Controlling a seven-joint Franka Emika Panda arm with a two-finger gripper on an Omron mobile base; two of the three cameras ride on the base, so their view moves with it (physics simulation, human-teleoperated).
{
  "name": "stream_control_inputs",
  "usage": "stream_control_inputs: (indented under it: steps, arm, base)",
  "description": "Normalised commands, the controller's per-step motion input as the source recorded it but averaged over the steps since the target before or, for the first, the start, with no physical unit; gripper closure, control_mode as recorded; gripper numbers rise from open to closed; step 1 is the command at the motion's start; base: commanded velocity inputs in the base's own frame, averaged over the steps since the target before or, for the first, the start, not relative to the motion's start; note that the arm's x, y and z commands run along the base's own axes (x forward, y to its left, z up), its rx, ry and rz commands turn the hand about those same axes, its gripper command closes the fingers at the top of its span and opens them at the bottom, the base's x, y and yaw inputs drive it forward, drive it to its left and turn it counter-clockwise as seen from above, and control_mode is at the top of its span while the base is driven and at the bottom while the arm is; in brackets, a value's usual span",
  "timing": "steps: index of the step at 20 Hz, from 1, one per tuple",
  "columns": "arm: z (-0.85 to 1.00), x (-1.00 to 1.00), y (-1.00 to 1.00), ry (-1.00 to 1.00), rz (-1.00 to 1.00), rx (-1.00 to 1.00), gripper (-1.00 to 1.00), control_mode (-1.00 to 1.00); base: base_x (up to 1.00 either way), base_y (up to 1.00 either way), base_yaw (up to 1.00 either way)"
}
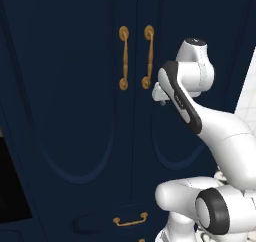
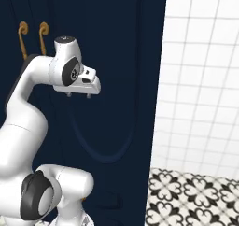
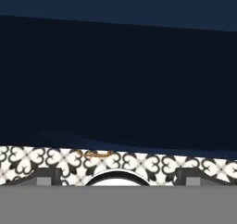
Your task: Navigate to the toaster.
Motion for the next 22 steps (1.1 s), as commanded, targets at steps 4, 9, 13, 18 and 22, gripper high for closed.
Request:
stream_control_inputs:
  steps: [4,9,13,18,22]
  arm:
    - [0.00,0.00,0.00,0.00,0.00,0.00,-1.00,1.00]
    - [0.00,0.00,0.00,0.00,0.00,0.00,-1.00,1.00]
    - [0.00,0.00,0.00,0.00,0.00,0.00,-1.00,1.00]
    - [0.00,0.00,0.00,0.00,0.00,0.00,-1.00,1.00]
    - [0.00,0.00,0.00,0.00,0.00,0.00,-1.00,1.00]
  base:
    - [-0.71,0.41,0.16]
    - [-0.52,0.69,0.63]
    - [-0.26,0.79,0.77]
    - [-0.10,0.62,0.80]
    - [0.00,0.46,0.82]
